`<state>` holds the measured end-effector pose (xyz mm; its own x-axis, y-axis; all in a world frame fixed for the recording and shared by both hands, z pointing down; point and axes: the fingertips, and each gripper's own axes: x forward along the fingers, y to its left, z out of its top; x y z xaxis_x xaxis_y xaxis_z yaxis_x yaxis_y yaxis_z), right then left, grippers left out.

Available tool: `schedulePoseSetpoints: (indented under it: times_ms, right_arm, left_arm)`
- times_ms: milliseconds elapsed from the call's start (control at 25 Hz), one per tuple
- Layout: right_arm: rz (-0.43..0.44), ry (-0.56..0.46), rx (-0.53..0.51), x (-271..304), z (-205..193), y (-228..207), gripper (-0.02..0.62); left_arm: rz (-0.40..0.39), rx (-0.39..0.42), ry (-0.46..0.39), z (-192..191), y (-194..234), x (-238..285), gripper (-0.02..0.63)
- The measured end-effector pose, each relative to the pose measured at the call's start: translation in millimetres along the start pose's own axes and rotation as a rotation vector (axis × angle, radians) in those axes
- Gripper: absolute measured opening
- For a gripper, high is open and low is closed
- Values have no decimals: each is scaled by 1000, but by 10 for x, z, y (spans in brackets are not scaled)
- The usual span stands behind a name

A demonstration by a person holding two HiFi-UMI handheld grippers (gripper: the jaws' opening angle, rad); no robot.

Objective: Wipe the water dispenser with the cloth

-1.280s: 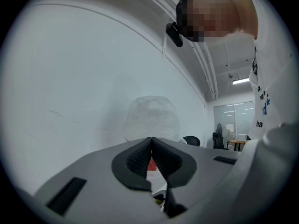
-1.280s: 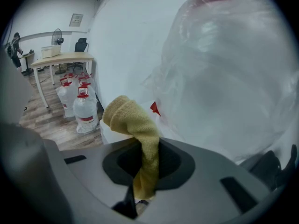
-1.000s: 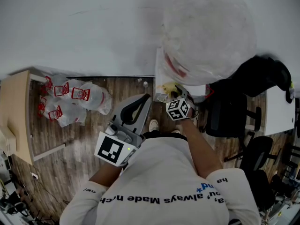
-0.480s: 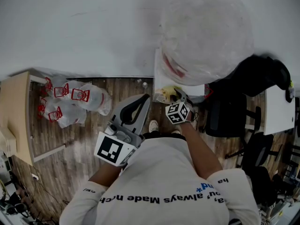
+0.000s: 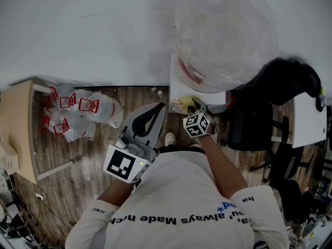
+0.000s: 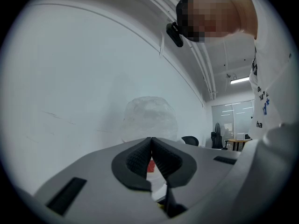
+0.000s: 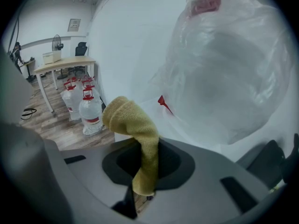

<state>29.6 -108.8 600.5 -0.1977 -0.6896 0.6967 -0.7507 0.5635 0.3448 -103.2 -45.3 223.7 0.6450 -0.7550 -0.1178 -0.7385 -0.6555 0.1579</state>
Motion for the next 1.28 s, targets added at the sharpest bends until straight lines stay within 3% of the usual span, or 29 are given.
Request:
schedulePoseSetpoints:
  times_ms: [320, 760, 1040, 1280]
  right_arm:
    - [-88, -86, -3, -242, 70, -184, 60]
    - [-191, -25, 24, -175, -202, -836, 61]
    - [-196, 11, -17, 3, -262, -1000, 61]
    - [-144, 37, -25, 151, -307, -1016, 62]
  left_arm:
    - [-3, -2, -1, -26, -4, 18, 20]
    - [-18, -4, 6, -56, -19, 84, 20]
    - [-12, 0, 8, -54, 28, 93, 20]
    - [-6, -3, 15, -79, 59, 95, 20]
